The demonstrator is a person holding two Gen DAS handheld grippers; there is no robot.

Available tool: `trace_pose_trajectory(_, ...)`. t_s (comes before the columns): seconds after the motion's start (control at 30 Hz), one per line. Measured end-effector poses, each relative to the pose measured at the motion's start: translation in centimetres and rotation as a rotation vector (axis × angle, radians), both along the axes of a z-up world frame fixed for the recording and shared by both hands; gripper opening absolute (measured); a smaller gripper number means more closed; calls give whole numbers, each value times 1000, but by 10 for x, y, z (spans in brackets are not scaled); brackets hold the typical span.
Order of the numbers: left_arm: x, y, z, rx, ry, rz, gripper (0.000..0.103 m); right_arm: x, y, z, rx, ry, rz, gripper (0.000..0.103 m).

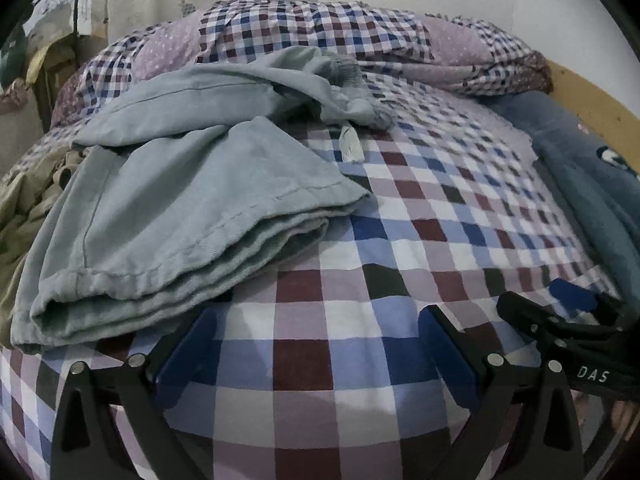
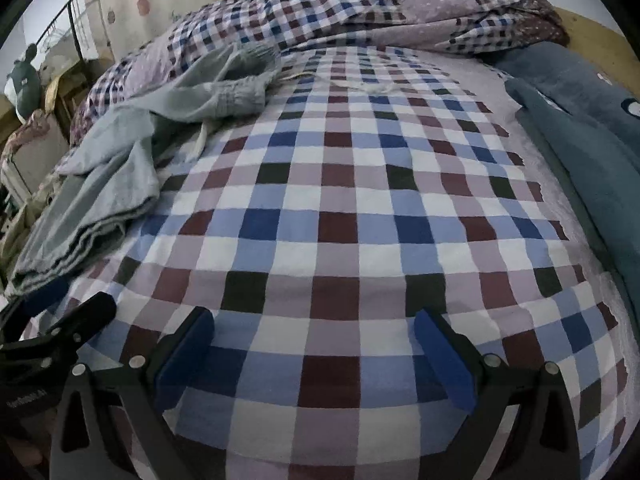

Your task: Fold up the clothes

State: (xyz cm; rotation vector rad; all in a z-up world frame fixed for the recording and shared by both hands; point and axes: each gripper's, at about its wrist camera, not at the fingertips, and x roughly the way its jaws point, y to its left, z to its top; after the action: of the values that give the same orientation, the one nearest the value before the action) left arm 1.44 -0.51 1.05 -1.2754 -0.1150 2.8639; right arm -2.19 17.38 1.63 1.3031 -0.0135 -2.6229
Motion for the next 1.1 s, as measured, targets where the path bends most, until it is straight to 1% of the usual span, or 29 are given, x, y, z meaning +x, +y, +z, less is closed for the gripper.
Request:
trace_pose_trajectory(0.1, -4, 1, -4, -15, -11, 1, 102, 0, -3, -2, 26, -6, 4, 103)
trace_pose_trajectory(0.23, -5, 2, -6, -27, -20, 0, 103, 1, -4, -2, 35, 1, 3, 103)
trace_pose_trajectory(1.1, -7, 0, -7, -14, -20, -2, 103, 3, -5, 0, 22, 11, 0, 103)
